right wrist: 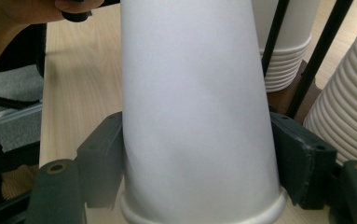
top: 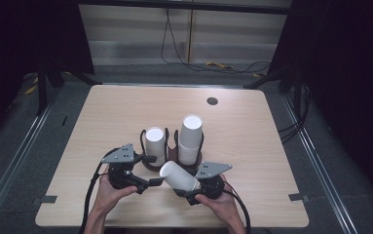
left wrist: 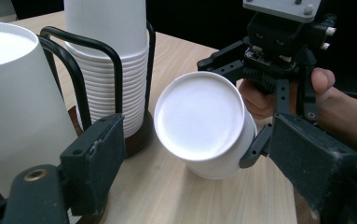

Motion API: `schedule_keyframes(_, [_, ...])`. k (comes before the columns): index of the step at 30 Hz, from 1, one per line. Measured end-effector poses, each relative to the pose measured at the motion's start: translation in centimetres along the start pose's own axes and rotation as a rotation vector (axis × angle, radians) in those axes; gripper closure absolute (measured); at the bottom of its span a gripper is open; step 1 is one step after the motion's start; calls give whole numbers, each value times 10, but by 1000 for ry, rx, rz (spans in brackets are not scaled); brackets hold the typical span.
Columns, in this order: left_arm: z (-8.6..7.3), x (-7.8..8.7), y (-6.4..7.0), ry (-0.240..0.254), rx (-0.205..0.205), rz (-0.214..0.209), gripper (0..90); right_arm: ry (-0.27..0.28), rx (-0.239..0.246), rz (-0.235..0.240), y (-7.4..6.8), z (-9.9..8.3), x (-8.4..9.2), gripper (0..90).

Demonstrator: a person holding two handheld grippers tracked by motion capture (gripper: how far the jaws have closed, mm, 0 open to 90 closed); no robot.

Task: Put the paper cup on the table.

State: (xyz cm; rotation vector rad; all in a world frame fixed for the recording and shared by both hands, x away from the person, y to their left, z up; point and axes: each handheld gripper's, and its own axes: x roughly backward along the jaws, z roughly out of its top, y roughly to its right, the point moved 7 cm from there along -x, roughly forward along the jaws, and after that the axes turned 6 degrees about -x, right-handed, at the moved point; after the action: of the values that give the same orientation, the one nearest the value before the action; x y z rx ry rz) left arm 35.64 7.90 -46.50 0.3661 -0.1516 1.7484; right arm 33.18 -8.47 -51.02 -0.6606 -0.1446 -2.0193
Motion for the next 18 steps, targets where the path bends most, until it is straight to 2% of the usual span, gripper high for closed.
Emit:
schedule_keyframes(3, [0, -3, 1, -17, -6, -10, 187, -36, 20, -9, 1, 1, -1, 259])
schedule_keyframes(8, [0, -3, 2, -36, -24, -7, 188, -57, 25, -1, 2, 1, 2, 259])
schedule_keyframes(10, [-1, -4, 3, -49, -41, 13, 195, -73, 29, 4, 2, 0, 2, 259])
schedule_keyframes(12, [-1, -5, 4, -47, -38, 14, 189, -80, 32, 4, 2, 0, 2, 259])
schedule_keyframes(13, [-1, -5, 4, -54, -47, 20, 191, -101, 45, 5, 1, 0, 1, 259])
schedule_keyframes(18, [0, -3, 4, -70, -65, 32, 192, -120, 60, -4, 2, 3, 3, 259])
